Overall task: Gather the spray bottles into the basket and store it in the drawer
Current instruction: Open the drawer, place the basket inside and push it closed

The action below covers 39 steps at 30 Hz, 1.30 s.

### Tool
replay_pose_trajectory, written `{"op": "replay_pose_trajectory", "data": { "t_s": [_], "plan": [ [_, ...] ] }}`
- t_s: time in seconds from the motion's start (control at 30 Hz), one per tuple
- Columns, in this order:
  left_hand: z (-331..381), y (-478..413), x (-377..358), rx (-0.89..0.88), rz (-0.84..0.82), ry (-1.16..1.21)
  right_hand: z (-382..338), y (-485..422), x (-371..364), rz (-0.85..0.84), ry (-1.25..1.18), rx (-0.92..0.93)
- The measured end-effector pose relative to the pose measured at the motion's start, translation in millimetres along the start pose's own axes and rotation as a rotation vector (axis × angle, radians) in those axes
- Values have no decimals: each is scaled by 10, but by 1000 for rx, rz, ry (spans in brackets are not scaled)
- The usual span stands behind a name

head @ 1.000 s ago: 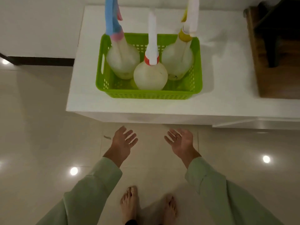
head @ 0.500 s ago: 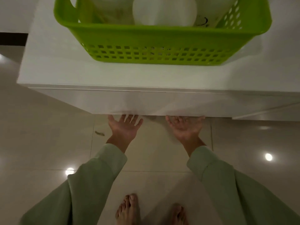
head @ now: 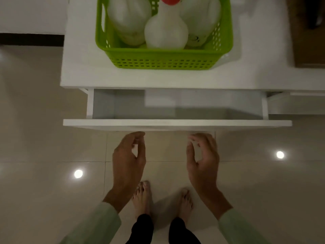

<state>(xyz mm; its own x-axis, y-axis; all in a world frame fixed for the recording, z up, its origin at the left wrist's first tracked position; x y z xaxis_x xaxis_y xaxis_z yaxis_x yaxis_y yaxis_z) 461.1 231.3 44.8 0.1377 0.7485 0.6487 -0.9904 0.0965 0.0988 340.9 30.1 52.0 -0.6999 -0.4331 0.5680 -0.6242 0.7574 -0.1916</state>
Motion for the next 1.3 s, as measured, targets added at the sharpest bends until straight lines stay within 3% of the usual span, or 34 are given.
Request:
{"op": "replay_pose_trajectory", "data": {
  "t_s": [0.03,0.1,0.2,0.3,0.7,1.17,1.3],
  "plan": [
    [212,60,149,-184,43,-83,-211,-23,107,4,84,165],
    [446,94,246,-357,34,-220,-389,-152,169,-77,275,254],
    [548,53,112,-399,-167,-441,-427,-251,55,-335,603,278],
    [570,34,46,-471,-234,-585,-417,-289,46,-417,728,312],
    [416,618,210,-419,-293,-577,-431,232,352,-481,649,206],
    [-12,1300,267,-400,-390,-620,-199,770,572,-784,735,140],
    [95,1214,320,-233,-424,-441,-381,542,671,-678,515,17]
  ]
}}
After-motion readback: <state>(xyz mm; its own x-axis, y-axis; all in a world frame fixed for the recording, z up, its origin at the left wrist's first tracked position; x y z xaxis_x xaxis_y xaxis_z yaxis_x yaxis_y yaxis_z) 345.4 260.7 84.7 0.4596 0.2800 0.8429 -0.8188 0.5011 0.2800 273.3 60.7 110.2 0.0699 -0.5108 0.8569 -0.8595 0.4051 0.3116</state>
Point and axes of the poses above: each hand's wrist, its own y-axis away from the middle knuckle, its own x-axis out of the back of the hand, z = x × y, the point moved 8 cm from there along -y, towards the middle knuckle, and after that the axes turned 10 degrees about z, right-handed, at the moved point
